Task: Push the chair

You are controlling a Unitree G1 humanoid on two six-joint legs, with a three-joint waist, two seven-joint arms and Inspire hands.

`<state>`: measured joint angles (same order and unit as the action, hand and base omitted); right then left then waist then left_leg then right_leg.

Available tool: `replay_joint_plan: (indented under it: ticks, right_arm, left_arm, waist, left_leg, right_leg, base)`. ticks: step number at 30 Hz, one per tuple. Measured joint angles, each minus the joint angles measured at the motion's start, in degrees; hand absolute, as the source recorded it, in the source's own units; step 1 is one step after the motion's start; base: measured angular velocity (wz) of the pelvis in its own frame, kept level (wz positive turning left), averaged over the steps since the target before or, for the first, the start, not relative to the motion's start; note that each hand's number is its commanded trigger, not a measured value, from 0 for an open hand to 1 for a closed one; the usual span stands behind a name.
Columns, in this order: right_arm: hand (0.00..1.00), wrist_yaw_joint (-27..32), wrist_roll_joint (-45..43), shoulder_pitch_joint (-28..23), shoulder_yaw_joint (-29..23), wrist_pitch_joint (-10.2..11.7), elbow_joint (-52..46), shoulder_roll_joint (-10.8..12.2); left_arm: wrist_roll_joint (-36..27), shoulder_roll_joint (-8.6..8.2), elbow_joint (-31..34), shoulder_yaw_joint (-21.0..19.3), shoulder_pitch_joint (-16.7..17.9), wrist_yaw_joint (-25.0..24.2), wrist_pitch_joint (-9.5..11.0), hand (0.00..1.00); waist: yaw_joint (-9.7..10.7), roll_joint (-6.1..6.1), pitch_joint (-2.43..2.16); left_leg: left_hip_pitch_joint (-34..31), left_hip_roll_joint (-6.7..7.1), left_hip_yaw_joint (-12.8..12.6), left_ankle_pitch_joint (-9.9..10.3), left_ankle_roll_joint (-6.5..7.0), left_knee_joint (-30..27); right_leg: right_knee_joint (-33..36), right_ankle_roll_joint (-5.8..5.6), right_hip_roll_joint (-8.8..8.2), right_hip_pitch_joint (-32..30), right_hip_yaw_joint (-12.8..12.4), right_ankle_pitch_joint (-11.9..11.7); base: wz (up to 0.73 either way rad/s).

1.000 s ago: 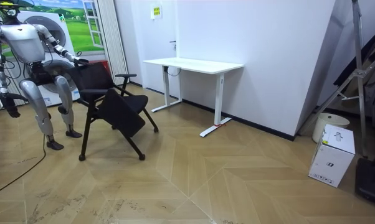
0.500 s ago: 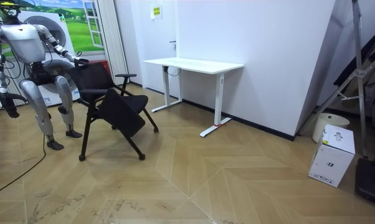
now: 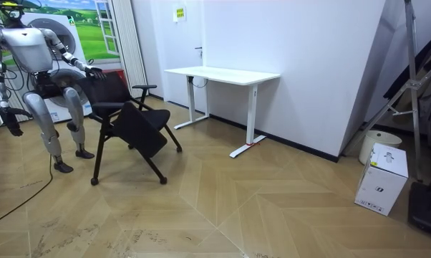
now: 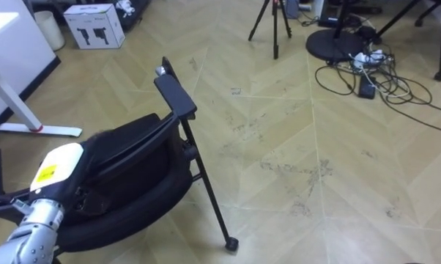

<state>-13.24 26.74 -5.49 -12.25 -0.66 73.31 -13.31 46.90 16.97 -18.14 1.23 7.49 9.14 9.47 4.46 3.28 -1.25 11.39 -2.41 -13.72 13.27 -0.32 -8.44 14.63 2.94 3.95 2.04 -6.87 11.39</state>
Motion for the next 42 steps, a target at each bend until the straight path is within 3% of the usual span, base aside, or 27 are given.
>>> replay_joint_plan:
  ticks: [13, 18, 25, 34, 40, 42]
  right_arm:
    - [0.0, 1.3, 1.0, -0.1, 1.5, 0.2, -0.1, 0.0]
    - [0.0, 2.0, 1.0, -0.1, 2.0, 0.4, -0.4, 0.0]
    - [0.0, 2.8, -1.5, -0.1, 2.0, 0.9, -5.6, 0.0]
    - [0.0, 7.5, -27.9, 0.8, 2.4, 1.9, -25.3, -1.4]
    - [0.0, 12.1, -47.5, 2.8, 5.4, 2.7, -45.2, -4.9]
    - [0.0, 13.5, -53.4, 4.1, 7.9, 2.8, -49.9, -6.7]
  left_arm:
    - [-0.1, -0.55, 0.4, -0.4, -0.2, 1.1, -0.6, 1.0]
    - [0.0, -0.54, 0.9, -0.4, -0.1, 1.5, -0.6, 1.0]
    - [0.0, -0.44, 3.6, -0.5, 1.1, 1.6, -0.8, 1.0]
    - [0.0, -0.23, 6.1, -0.5, 1.3, 0.3, -0.7, 1.0]
    - [0.0, -0.02, 6.6, -0.3, 0.2, -0.9, -0.9, 1.0]
    - [0.0, 0.64, 6.6, 0.3, -0.6, -1.3, -0.7, 1.0]
  waist:
    - [0.0, -0.88, 0.11]
    - [-0.1, -0.94, 0.65]
    - [-0.1, -0.99, 0.79]
    - [-1.4, -1.41, 1.06]
    - [-2.4, -2.08, 1.08]
    - [-3.0, -2.81, 1.29]
  left_leg:
    - [0.0, -0.08, 0.5, 0.0, 0.0, 0.0]
    - [0.0, -0.1, 0.7, 0.0, 0.0, 0.0]
    - [-0.6, -0.08, 1.3, 0.0, 0.0, -0.1]
    - [-0.9, -0.06, 1.4, 0.0, 0.0, -0.4]
    - [-1.8, -0.09, 1.3, 0.0, 0.0, -0.9]
    - [-1.8, -0.19, 1.5, 0.0, 0.0, -1.0]
  right_leg:
    - [0.0, 0.39, -0.07, 0.4, 0.7, 0.7]
    - [0.0, 0.44, -0.05, 0.4, 0.7, 0.9]
    - [-0.4, 0.45, -0.05, 0.0, 0.8, 0.8]
    - [-0.4, 0.53, -0.09, -0.2, 0.9, 0.8]
    - [0.2, 0.56, -0.19, -0.9, 1.0, 0.9]
    - [0.7, 0.63, -0.18, -1.0, 1.0, 0.8]
  base:
    - [0.02]
    - [0.0]
    - [0.01]
    - [0.0]
    - [0.0]
    - [0.0]
